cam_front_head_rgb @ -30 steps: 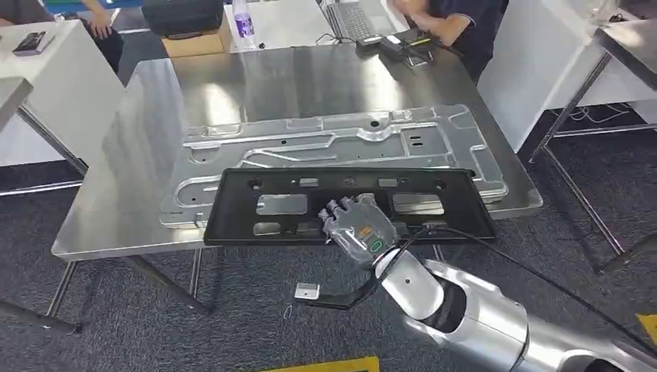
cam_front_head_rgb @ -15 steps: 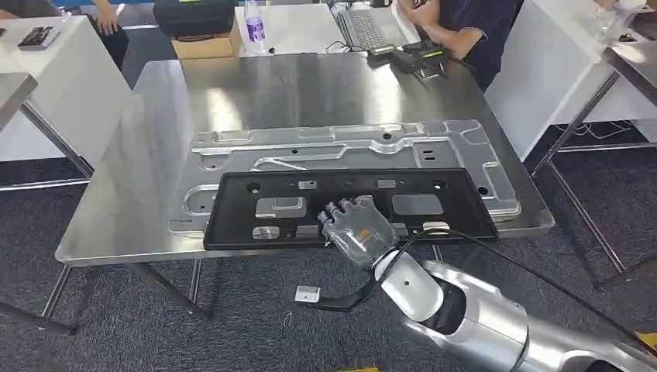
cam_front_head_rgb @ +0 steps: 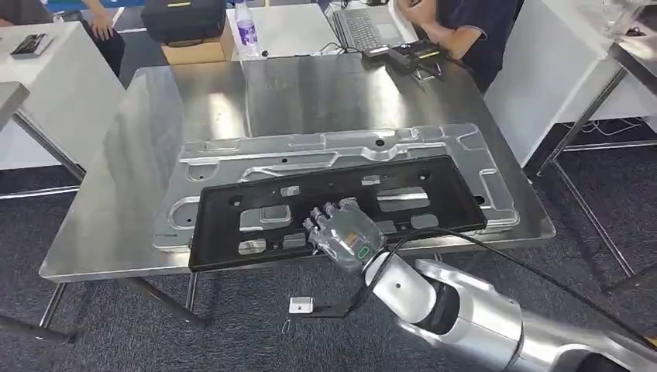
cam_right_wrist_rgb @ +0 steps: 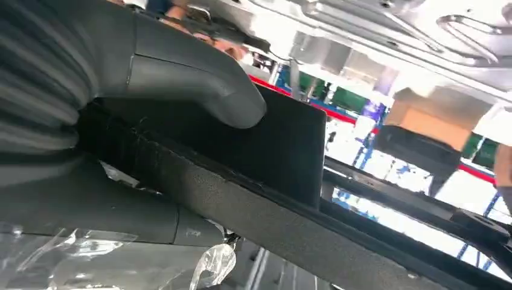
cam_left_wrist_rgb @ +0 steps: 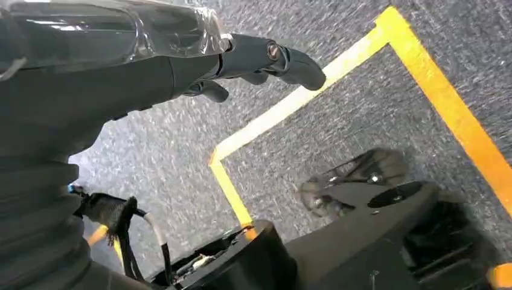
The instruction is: Take the parts from the cabinet and place them on the table.
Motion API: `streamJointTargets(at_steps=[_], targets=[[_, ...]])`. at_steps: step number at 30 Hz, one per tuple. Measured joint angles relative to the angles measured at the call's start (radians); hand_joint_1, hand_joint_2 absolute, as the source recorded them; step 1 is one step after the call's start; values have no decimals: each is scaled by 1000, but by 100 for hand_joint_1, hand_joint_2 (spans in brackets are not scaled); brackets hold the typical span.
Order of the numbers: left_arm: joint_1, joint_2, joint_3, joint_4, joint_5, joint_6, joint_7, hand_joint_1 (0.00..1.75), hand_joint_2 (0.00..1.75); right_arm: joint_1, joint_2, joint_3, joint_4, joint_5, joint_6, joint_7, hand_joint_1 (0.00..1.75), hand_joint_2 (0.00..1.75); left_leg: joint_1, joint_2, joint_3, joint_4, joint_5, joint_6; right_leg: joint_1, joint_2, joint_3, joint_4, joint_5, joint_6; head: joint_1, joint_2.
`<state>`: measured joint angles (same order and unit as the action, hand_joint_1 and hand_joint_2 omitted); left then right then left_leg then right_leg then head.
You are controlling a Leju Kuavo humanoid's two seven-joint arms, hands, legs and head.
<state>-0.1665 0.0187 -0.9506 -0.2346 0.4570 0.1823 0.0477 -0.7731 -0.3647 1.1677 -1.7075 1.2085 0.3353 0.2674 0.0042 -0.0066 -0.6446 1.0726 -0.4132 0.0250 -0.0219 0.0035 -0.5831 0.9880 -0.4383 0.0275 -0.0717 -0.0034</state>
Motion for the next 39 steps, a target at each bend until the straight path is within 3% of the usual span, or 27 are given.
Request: streamJointTargets(at_steps=[1, 2, 5, 7, 8, 10, 11, 12, 13, 14, 16, 17, 20, 22, 23, 25, 26, 27, 28, 29, 31, 32, 33, 35, 37, 38, 39], targets=[[1, 0, 0, 0, 0, 0, 0, 0, 175, -6, 2, 2, 0, 0, 0, -1, 175, 175, 1, 2, 25, -73, 29, 2, 0, 1, 4, -2, -4, 4, 0, 0], [-1, -1, 0, 0, 0, 0, 0, 0, 175, -14, 2, 5, 0, -1, 1, -2, 175, 175, -9, 1, 36, -90, 13, 5, 6, 3, 4, 1, -8, 10, 0, 0], [3, -1, 0, 0, 2, 1, 0, 0, 175, -19, 2, 15, 0, -7, 10, -5, 175, 175, -14, -3, 40, -89, 7, 20, 1, 3, 8, -10, -9, 24, 1, 0], [3, -3, 0, 0, 2, 2, 0, 0, 175, -20, 2, 16, 0, -10, 11, -5, 175, 175, -5, -5, 60, -105, 12, 34, 0, 0, 11, 10, -26, 34, 1, 0], [2, -2, 0, 0, 3, 3, 0, 0, 175, -25, 2, 17, 0, -10, 11, -5, 175, 175, -5, -4, 64, -106, 8, 44, 3, 1, -14, 64, -53, 32, 2, 0], [1, -3, 0, 0, 3, 5, 0, 0, 175, -25, 2, 21, 1, -11, 11, -5, 175, 175, -9, -4, 73, -106, 0, 55, 4, 1, -104, 231, -116, 32, 3, 0], [1, -3, 0, 0, 3, 5, 0, 0, 175, -24, 2, 26, 2, -13, 11, -5, 175, 175, -11, -4, 77, -106, -4, 58, 4, 1, -146, 298, -132, 33, 3, 0], [3, -3, 0, 0, 3, 4, 0, 0, 175, -19, 1, 28, 2, -14, 11, -4, 175, 175, -13, -5, 82, -106, -7, 59, 4, 1, -171, 324, -124, 32, 3, 0], [5, -4, 0, 0, 3, 4, 0, 0, 175, -17, 1, 28, 2, -16, 11, -2, 175, 175, -14, -7, 88, -106, -12, 58, 4, 1, -168, 297, -93, 30, 3, 0], [6, -4, 0, 0, 3, 4, 0, 0, 175, -17, 1, 28, 2, -17, 12, 1, 175, 175, -15, -10, 96, -105, -18, 57, 5, 1, -140, 224, -43, 26, 3, 0], [5, -4, 0, 0, 3, 4, 0, 0, 175, -19, 1, 28, 2, -24, 18, 8, 175, 175, -16, -12, 113, -105, -31, 53, 8, 1, -57, 35, 54, 15, 3, 0], [3, -5, 0, 0, 3, 4, 0, 0, 175, -19, 0, 28, 3, -26, 19, 10, 175, 175, -24, -13, 112, -102, -39, 46, 16, 1, -35, -2, 43, 11, 2, 0], [2, -5, 0, 0, 3, 5, 0, 0, 175, -20, -3, 28, 3, -34, 23, 19, 175, 175, -16, -12, 112, -109, -43, 34, 19, 2, -38, -10, 38, 4, 3, 0], [1, -3, 0, 0, 3, 6, 0, 0, 175, -20, -5, 25, 2, -37, 23, 26, 175, 175, -17, -11, 111, -104, -56, 26, 6, 1, -25, -26, 42, -1, 3, 0], [1, -4, 0, 0, 3, 6, 0, 0, 175, -20, -7, 24, 2, -38, 23, 30, 175, 175, -18, -9, 96, -64, -78, 18, 4, 0, -20, -30, 39, -6, -1, 0], [0, -3, 0, 0, 5, 7, 0, 0, 175, -20, -8, 23, 2, -46, 26, 36, 175, 175, -5, -9, 3, 111, -147, 4, 4, 0, -16, -30, 34, -10, -2, 0], [2, -3, 0, 0, 6, 7, 0, 0, 175, -15, -10, 23, 2, -47, 30, 40, 175, 175, 0, -9, -42, 186, -166, -1, 4, 0, -14, -29, 31, -9, -2, 0], [5, -3, 0, 0, 8, 8, 0, 0, 175, -10, -14, 23, 2, -47, 33, 43, 175, 175, 4, -8, -73, 227, -165, -6, 2, 0, -11, -29, 27, -7, -2, 0], [4, -3, 0, 0, 9, 10, 0, 0, 175, -6, -18, 23, 2, -48, 34, 46, 175, 175, 8, -6, -80, 215, -139, -12, -1, 1, -6, -29, 23, -4, -2, 0], [2, -3, 0, 0, 8, 10, 0, 0, 175, -3, -24, 23, 2, -49, 35, 48, 175, 175, 13, -4, -64, 157, -91, -19, -4, 1, 1, -29, 18, 1, -2, 0], [7, -2, 0, 0, 7, 10, 0, 0, 175, -2, -30, 19, 2, -52, 39, 55, 175, 175, 23, 2, 17, -43, 25, -29, -13, 3, 23, -29, 5, 14, -2, 0], [9, -2, 0, 0, 7, 10, 0, 0, 175, -2, -35, 15, 2, -53, 40, 56, 175, 175, 24, 0, 39, -85, 27, -33, -10, 4, 27, -30, -1, 23, -3, 0], [8, -2, 0, 0, 7, 10, 0, 0, 175, -3, -41, 12, 2, -54, 42, 59, 175, 175, 14, 0, 52, -107, 16, -22, -7, 6, 25, -27, -4, 29, -5, 0], [10, -1, 0, 0, 7, 10, 0, 0, 175, 2, -50, 10, 2, -55, 46, 61, 175, 175, 10, 0, 45, -98, 9, -3, -6, 6, 27, -33, -4, 39, -2, 0], [12, 2, 0, 0, 7, 10, 0, 0, 175, 5, -57, 8, 1, -55, 47, 62, 175, 175, 14, -1, 55, -106, 11, 17, -15, 4, 31, -33, -15, 53, 0, 0], [10, 2, 0, 0, 7, 10, 0, 0, 175, 5, -62, 5, 1, -55, 48, 62, 175, 175, 11, -2, 60, -107, 8, 23, -14, 1, 21, 2, -30, 51, 2, 0], [9, 2, 1, 0, 7, 10, 0, 0, 175, 5, -66, 1, 1, -55, 48, 63, 175, 175, 9, -1, 63, -107, 4, 31, -11, 1, -13, 70, -60, 48, 2, 0]])
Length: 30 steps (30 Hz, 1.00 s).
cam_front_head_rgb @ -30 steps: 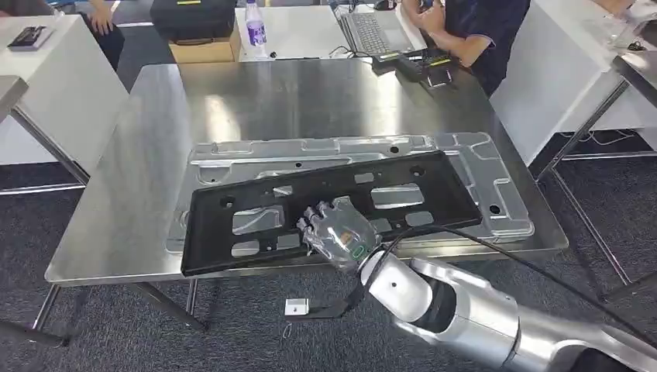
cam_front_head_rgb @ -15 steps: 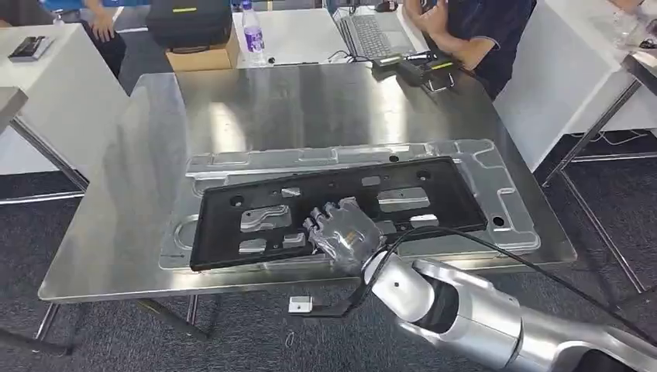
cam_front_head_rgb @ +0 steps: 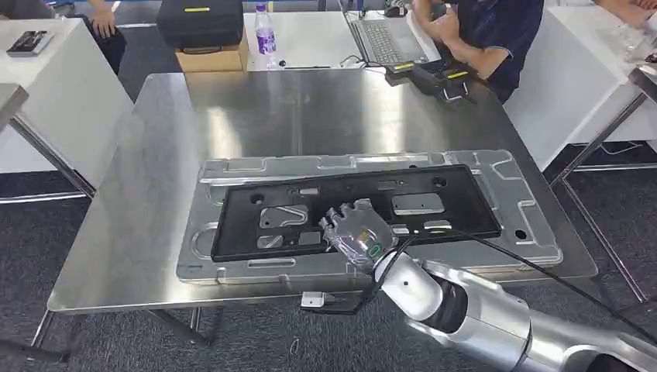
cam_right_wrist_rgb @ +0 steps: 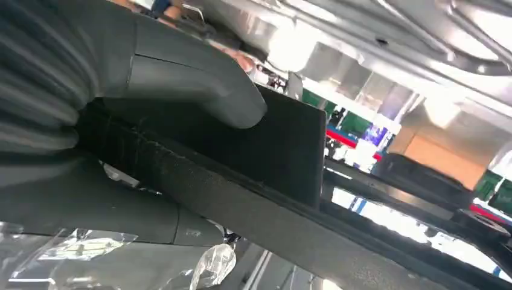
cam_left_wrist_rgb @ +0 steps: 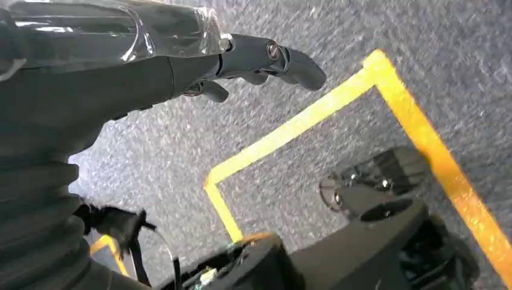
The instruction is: Take the parts from the cabinet and place them on the table.
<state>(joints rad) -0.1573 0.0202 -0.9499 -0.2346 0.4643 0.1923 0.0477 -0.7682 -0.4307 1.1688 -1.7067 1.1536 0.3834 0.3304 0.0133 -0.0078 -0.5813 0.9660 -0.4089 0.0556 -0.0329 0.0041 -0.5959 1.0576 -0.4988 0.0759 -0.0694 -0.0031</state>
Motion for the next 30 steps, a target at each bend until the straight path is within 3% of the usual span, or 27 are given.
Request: streamJointTargets(at_steps=[2, 3, 4, 5, 7, 8, 9, 12, 14, 15, 17, 18, 19, 20, 22, 23, 24, 28, 30], targets=[[-1, 0, 0, 0, 0, 0, 0, 0, 175, 3, -1, -2, 0, 0, 1, 0, 175, 175, -5, 1, 7, 0, -6, 11, 7, 0, -100, 179, -62, -3, 1, 0], [0, 0, 0, 0, 0, 0, 0, 0, 175, 8, -3, -2, 0, 0, 3, 0, 175, 175, -9, 0, 12, 0, -10, 16, 9, 0, -138, 238, -69, -5, 1, 0], [2, 0, 0, 0, 0, 0, 0, 0, 175, 13, -6, -2, 0, 0, 3, 0, 175, 175, -12, -1, 19, 0, -14, 20, 10, 0, -152, 241, -50, -9, 1, 0], [3, 0, 0, 0, 0, 0, 0, 0, 175, 14, -8, -2, 0, -1, 3, 0, 175, 175, -15, -4, 26, 0, -19, 20, 12, 0, -140, 197, -13, -14, 1, 0], [2, 0, 0, 0, 0, 0, 0, 0, 175, 13, -10, -5, 0, -1, 3, 0, 175, 175, -18, -9, 41, 0, -29, 18, 17, 0, -72, 29, 85, -29, 1, 0], [2, 0, 0, 0, 0, 0, 0, 0, 175, 13, -11, -7, 0, 0, 3, 0, 175, 175, -19, -9, 46, 0, -35, 15, 23, 0, -37, -51, 118, -40, 1, 0], [1, 0, 0, 0, 0, 0, 0, 0, 175, 12, -11, -9, 0, 0, 3, 0, 175, 175, -31, -10, 46, 6, -44, 7, 31, -2, -23, -86, 108, -42, 1, 0], [1, 0, 0, 0, 0, 0, 0, 0, 175, 13, -12, -10, -2, 0, 3, 1, 175, 175, -23, -8, 49, -3, -49, -4, 32, -2, -25, -83, 103, -49, 0, 0], [1, 3, 0, 0, 0, 0, 0, 0, 175, 13, -14, -14, -4, 0, 3, 1, 175, 175, -23, -6, 43, 20, -68, -16, 22, -3, -14, -94, 105, -55, 2, 0], [1, 3, 0, 0, 0, 0, 0, 0, 175, 12, -14, -18, -6, 0, 3, 2, 175, 175, -20, -4, 14, 80, -100, -23, 21, -4, -12, -94, 100, -61, -1, 0], [2, 3, 0, 0, 0, 0, 0, 0, 175, 14, -14, -18, -8, 0, 3, 2, 175, 175, -12, -4, -76, 247, -164, -33, 22, -4, -10, -93, 96, -65, -2, 0], [3, 3, 0, 0, 1, 0, 0, 0, 175, 17, -14, -18, -8, 0, 3, 2, 175, 175, -12, -3, -114, 306, -175, -36, 23, -4, -9, -93, 93, -63, -2, 0], [1, 3, 1, 0, 1, 0, -2, 0, 175, 20, -15, -18, -8, 0, 3, 2, 175, 175, -10, -2, -131, 323, -164, -38, 22, -3, -5, -93, 90, -63, -2, 0], [-2, 3, 0, 0, -1, 0, -1, 0, 175, 23, -15, -18, -8, -1, 3, 2, 175, 175, -7, -1, -125, 291, -132, -41, 21, -3, 0, -93, 86, -61, -2, 0], [0, 3, 0, 0, -2, 0, 1, 0, 175, 24, -15, -18, -8, -1, 3, 2, 175, 175, -1, 1, -53, 112, -24, -44, 18, -1, 17, -93, 76, -54, -2, 0], [2, 3, 0, 0, -2, 0, 1, 0, 175, 24, -15, -19, -8, -1, 2, 2, 175, 175, 0, 4, -21, 28, 12, -42, 18, -1, 23, -94, 71, -49, -2, 0], [0, 3, 0, 0, -2, 0, 1, 0, 175, 22, -16, -20, -8, -1, 2, 3, 175, 175, -9, 3, -10, 9, -4, -38, 24, 0, 23, -92, 68, -43, -2, 0], [-1, 4, 0, 0, -2, 2, 4, 0, 175, 21, -16, -22, -8, 0, 1, 2, 175, 175, -13, -1, -1, 1, -6, -6, 20, 1, 29, -98, 62, -22, 0, 0], [-3, 4, 0, 0, -2, 3, 4, 0, 175, 21, -16, -26, -9, 0, 0, 1, 175, 175, -8, -2, 14, -6, -7, 7, 15, -1, 11, -39, 32, -16, 1, 0]])
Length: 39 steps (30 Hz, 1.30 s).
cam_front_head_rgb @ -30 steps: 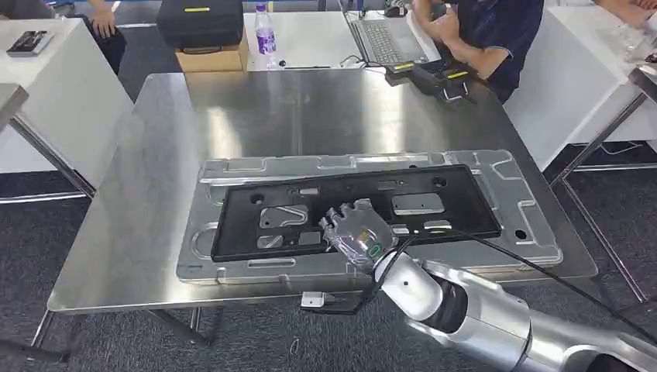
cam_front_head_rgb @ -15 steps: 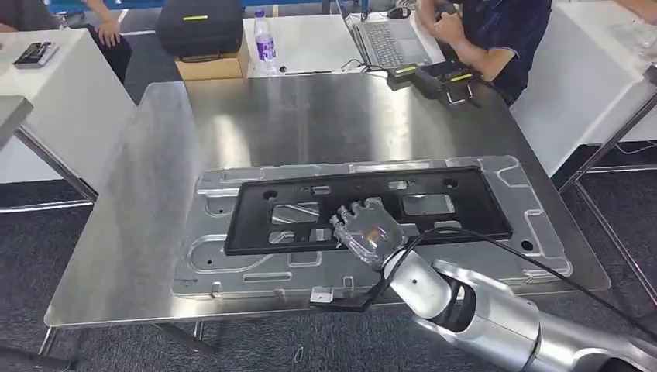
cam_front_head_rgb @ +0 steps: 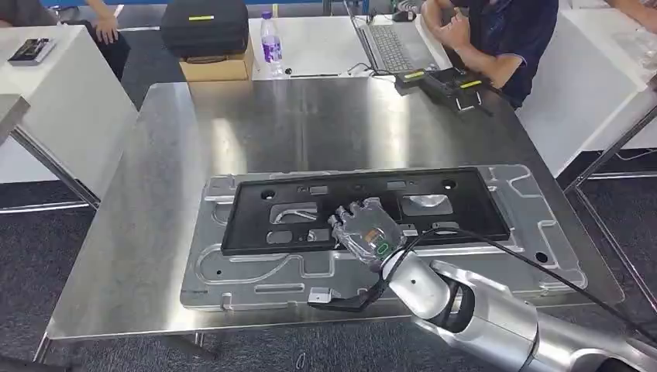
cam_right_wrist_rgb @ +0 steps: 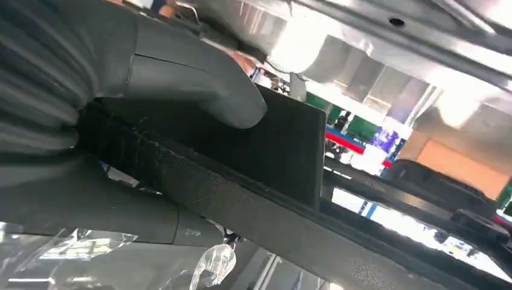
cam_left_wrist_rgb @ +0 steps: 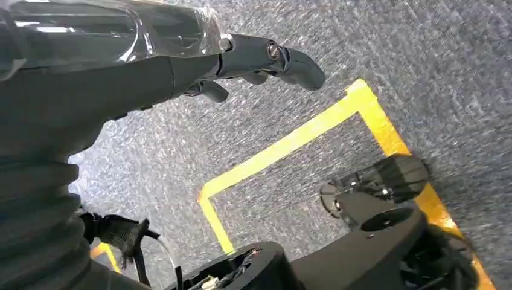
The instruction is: Take the parts from the cabinet and place them on the table.
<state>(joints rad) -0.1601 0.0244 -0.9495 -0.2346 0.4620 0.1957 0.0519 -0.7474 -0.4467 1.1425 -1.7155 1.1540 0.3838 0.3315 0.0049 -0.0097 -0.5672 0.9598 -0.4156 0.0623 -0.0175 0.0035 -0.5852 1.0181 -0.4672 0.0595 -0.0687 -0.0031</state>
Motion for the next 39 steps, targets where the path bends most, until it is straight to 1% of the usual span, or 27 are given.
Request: streamJointTargets(at_steps=[2, 3, 4, 5, 6, 8, 9, 10, 13, 14, 15, 17, 18, 19, 20, 21, 23, 24, 25, 28, 29, 31, 32, 34, 35, 36, 39], targets=[[-3, 0, 0, 0, 0, 0, 0, 0, 175, 1, 0, -2, 0, 0, 0, 0, 175, 175, -2, 1, 9, 0, -8, 12, 0, 0, -85, 166, -72, 3, 1, 0], [-4, 0, 0, 0, 0, 0, 0, 0, 175, 2, 0, -2, 0, 0, 0, -2, 175, 175, -3, 1, 13, 0, -12, 15, 0, 0, -131, 245, -92, 4, 1, 0], [-4, 0, 0, 0, 0, 0, 0, 0, 175, 4, 0, -2, 0, 0, 0, -2, 175, 175, -3, 0, 17, 0, -16, 16, -1, 0, -155, 277, -90, 6, 1, 0], [-3, 0, 0, 0, 0, 0, 0, 0, 175, 5, 0, -2, 0, 0, 0, -2, 175, 175, -3, -2, 23, 0, -20, 15, -1, 0, -155, 259, -67, 6, 1, 0], [-3, 0, 0, 0, 0, 0, 0, 0, 175, 5, 0, -2, 0, 0, 0, -2, 175, 175, -2, -5, 30, 1, -25, 13, -1, 0, -131, 195, -23, 5, 1, 0], [-4, 0, 0, 0, 0, 0, 0, 0, 175, 3, 0, -3, 0, 1, 0, -2, 175, 175, -2, -9, 47, 1, -38, 5, -3, 0, -50, 15, 71, 1, 1, 0], [-4, 0, 0, 0, 0, 0, 0, 0, 175, 2, 0, -3, 0, 2, 0, -2, 175, 175, -7, -10, 48, 2, -45, -2, 0, 0, -26, -32, 73, -1, 2, 0], [-6, 0, 0, 0, 0, 0, 0, 0, 175, 1, 0, -3, 0, 3, -1, -2, 175, 175, -11, -10, 47, 5, -49, -7, 2, 2, -24, -44, 68, -5, 2, 0], [-6, 0, 0, 0, -2, 0, 0, 0, 175, 1, 0, -3, 0, 3, -2, -3, 175, 175, -7, -9, 49, -3, -53, -19, 7, 2, -25, -45, 62, -19, 1, 0], [-6, 0, 0, 0, -3, 0, 0, 0, 175, 1, 0, -5, 0, 3, -2, -3, 175, 175, -3, -7, 44, 4, -62, -25, 0, 1, -19, -51, 63, -25, 1, 0], [-5, 0, 0, 0, -3, 0, 0, 0, 175, 0, 0, -8, 0, 3, -2, -3, 175, 175, -3, -3, 30, 45, -82, -31, 0, 1, -15, -51, 59, -32, 0, 0], [-6, 0, 0, 0, -3, 0, 0, 0, 175, 0, 1, -8, 0, 3, -3, -3, 175, 175, 0, -2, -57, 208, -148, -39, 3, 0, -11, -51, 54, -38, -1, 0], [-5, 0, 0, 0, -3, 0, 0, 0, 175, 2, 1, -8, 0, 3, -3, -5, 175, 175, 2, -2, -104, 288, -171, -42, 1, 3, -9, -50, 50, -40, -1, 0], [-4, 0, 0, 0, -3, 0, 0, 0, 175, 3, 1, -8, 0, 3, -3, -4, 175, 175, 2, -1, -141, 338, -173, -44, 1, 4, -6, -50, 47, -42, -1, 0], [-3, 1, 0, 0, -3, 0, -2, 0, 175, 4, 1, -8, 0, 3, -3, -5, 175, 175, 4, 0, -153, 335, -150, -48, -1, 4, 0, -50, 43, -42, -1, 0], [-6, 1, 0, 0, -3, 0, -1, 0, 175, 4, 1, -8, 0, 2, -3, -5, 175, 175, 7, 1, -138, 281, -107, -51, -2, 4, 7, -50, 38, -41, -2, 0], [-5, 2, 0, 0, -4, 0, 0, 0, 175, 4, 1, -8, 0, 2, -4, -5, 175, 175, 12, 3, -64, 97, -1, -51, -5, 6, 27, -51, 26, -34, -2, 0], [-5, 2, 0, 0, -4, 0, 0, 0, 175, 3, 1, -8, 0, 2, -4, -5, 175, 175, 12, 5, -41, 27, 24, -46, -5, 6, 31, -52, 22, -28, -2, 0], [-7, 2, 0, 0, -4, 0, 0, 0, 175, 2, 1, -8, 0, 2, -4, -5, 175, 175, 4, 4, -29, 12, 12, -40, 2, 8, 31, -49, 17, -21, -2, 0], [-6, 2, 0, 0, -7, 0, 0, 0, 175, 1, 2, -8, 0, 0, -5, -8, 175, 175, -5, 0, -29, 15, 6, -23, -3, 5, 34, -58, 15, -3, 0, 0], [-7, 2, 0, 0, -7, 0, 0, 0, 175, 1, 2, -9, 0, 0, -5, -8, 175, 175, 2, -1, -19, 3, 12, -15, -2, 5, 36, -58, 9, 4, 0, 0], [-8, 4, 0, 0, -7, 0, 0, 0, 175, -2, 2, -9, 0, 0, -6, -8, 175, 175, 7, -2, -10, -4, 10, -8, -5, 0, 18, -2, -20, 7, 1, 0], [-9, 4, 0, 0, -7, 1, 0, 0, 175, -4, 2, -9, 0, 0, -7, -8, 175, 175, 6, -1, -6, -3, 7, -1, -4, 0, -27, 83, -58, 7, 3, 0], [-9, 4, 0, 0, -7, 1, 0, 0, 175, 0, 2, -7, 1, 0, -7, -10, 175, 175, 4, 0, 2, -3, 0, 7, -4, 1, -120, 247, -111, 9, 3, 0], [-7, 4, 0, 0, -7, 0, 0, 0, 175, 4, 2, -6, 1, 0, -7, -10, 175, 175, 4, -1, 7, -3, -4, 8, -5, 0, -154, 293, -114, 10, 3, 0], [-6, 4, 0, 0, -7, 0, 0, 0, 175, 5, 2, -6, 1, 0, -7, -10, 175, 175, 4, -2, 14, -3, -9, 7, -5, 0, -154, 272, -83, 10, 4, 0], [-6, 4, 0, 0, -7, 0, 0, 0, 175, 3, 2, -8, 1, 0, -7, -10, 175, 175, 7, -8, 38, -1, -27, -5, -10, -1, -52, 26, 66, 10, 5, 0]])
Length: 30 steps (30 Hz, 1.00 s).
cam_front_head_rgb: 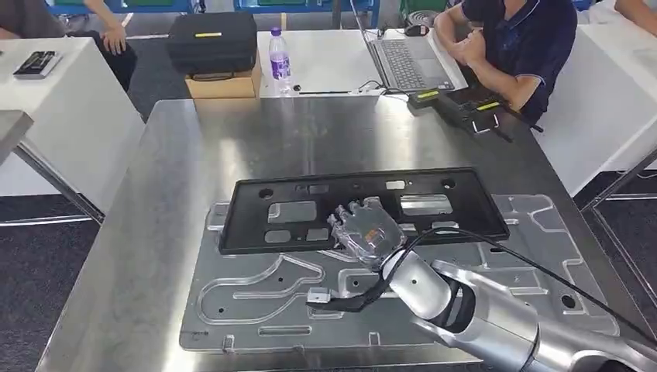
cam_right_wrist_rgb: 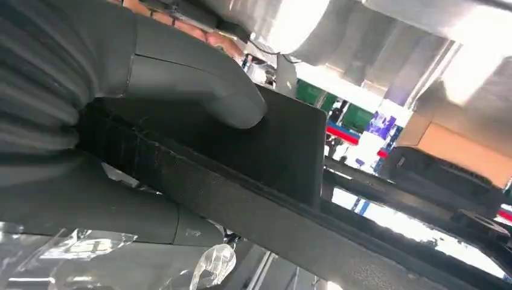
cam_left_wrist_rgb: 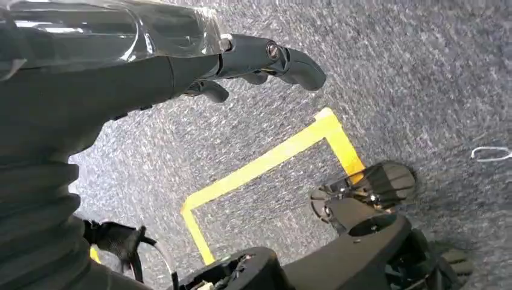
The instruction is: Take the parts from the cabinet and place them on the table.
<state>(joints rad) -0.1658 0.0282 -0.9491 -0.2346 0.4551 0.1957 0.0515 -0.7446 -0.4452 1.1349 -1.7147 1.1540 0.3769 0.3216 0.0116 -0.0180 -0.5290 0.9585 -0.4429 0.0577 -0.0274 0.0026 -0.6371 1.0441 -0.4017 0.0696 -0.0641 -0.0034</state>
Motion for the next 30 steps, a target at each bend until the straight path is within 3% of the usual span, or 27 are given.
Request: streamJointTargets(at_steps=[1, 2, 6, 8, 9, 10, 11, 12, 13, 14, 16, 17, 30], targets=[[0, 0, 0, 0, 0, 0, 0, 0, 175, -1, 0, 0, 0, 0, 0, 0, 175, 175, -6, 0, 1, 1, -7, -8, 0, -2, 23, -56, 11, 1, 0, 0], [-3, 0, 0, 0, 0, 0, 0, 0, 175, -2, 0, 0, 0, 0, 0, 0, 175, 175, -11, -1, 2, 6, -14, -14, 3, 2, 32, -71, -1, -6, 0, 0], [-1, 1, 0, 0, 0, 0, 9, 0, 175, -3, 2, 0, 0, 0, -1, -1, 175, 175, -2, 1, 0, 5, -22, -27, 4, 3, 31, -72, -4, -28, 0, 0], [-1, 0, 0, 0, 1, -7, 7, 0, 175, -3, 3, -1, 0, 0, -1, 0, 175, 175, -6, 5, -33, 73, -50, -29, 12, 4, 33, -69, -7, -31, -5, 0], [-2, 2, 0, 0, 5, -14, -1, 0, 175, -3, 5, 0, 0, -2, -1, -2, 175, 175, -7, 5, -31, 49, 34, 14, 15, 5, 36, -67, -8, -29, -5, 0], [-3, 2, 0, 0, 4, -17, -7, 0, 175, -2, 5, 1, 0, -2, -1, -2, 175, 175, -7, 5, -25, 50, 11, 39, 18, 6, 36, -73, -7, -30, -5, 0], [-5, 2, 0, 0, 0, -18, -14, 0, 175, -2, 6, 0, 0, -3, -1, 0, 175, 175, -6, 7, -20, 38, 11, 50, 20, 5, 35, -72, -7, -31, -5, 0], [-5, 2, 0, 0, -6, -18, -16, 0, 175, -2, 5, -1, 0, -3, 0, 1, 175, 175, -5, 8, -16, 29, 7, 47, 22, 4, 33, -72, -7, -31, -6, 0], [-5, 2, 0, 0, -9, -19, -20, 0, 175, -2, 5, -1, 0, -3, 0, 0, 175, 175, -4, 11, -8, 17, -2, 37, 24, 3, 32, -72, -8, -32, -6, 0], [-5, 2, 0, 0, -10, -20, -23, 0, 175, -2, 5, -1, 0, -3, 0, 0, 175, 175, -2, 11, 0, 1, -12, 23, 26, 2, 31, -72, -8, -32, -6, 0], [-4, 2, 0, 0, -10, -20, -25, 0, 175, -2, 5, -1, 0, -4, 0, 0, 175, 175, 2, 11, 2, -6, -14, -15, 26, 1, 30, -72, -8, -34, -6, 0], [-3, 2, 0, 0, -10, -19, -25, 0, 175, -2, 5, -1, 0, -4, 0, 0, 0, 0, 2, 11, 2, -7, -14, -17, 26, 1, 30, -72, -8, -34, -6, 0], [-2, 2, 0, 0, -5, -9, -28, 0, 175, -3, 6, 0, 0, -4, 0, 3, 0, 0, -5, 11, 4, -7, -12, -22, 18, 0, 32, -72, -3, -35, -6, 0]])
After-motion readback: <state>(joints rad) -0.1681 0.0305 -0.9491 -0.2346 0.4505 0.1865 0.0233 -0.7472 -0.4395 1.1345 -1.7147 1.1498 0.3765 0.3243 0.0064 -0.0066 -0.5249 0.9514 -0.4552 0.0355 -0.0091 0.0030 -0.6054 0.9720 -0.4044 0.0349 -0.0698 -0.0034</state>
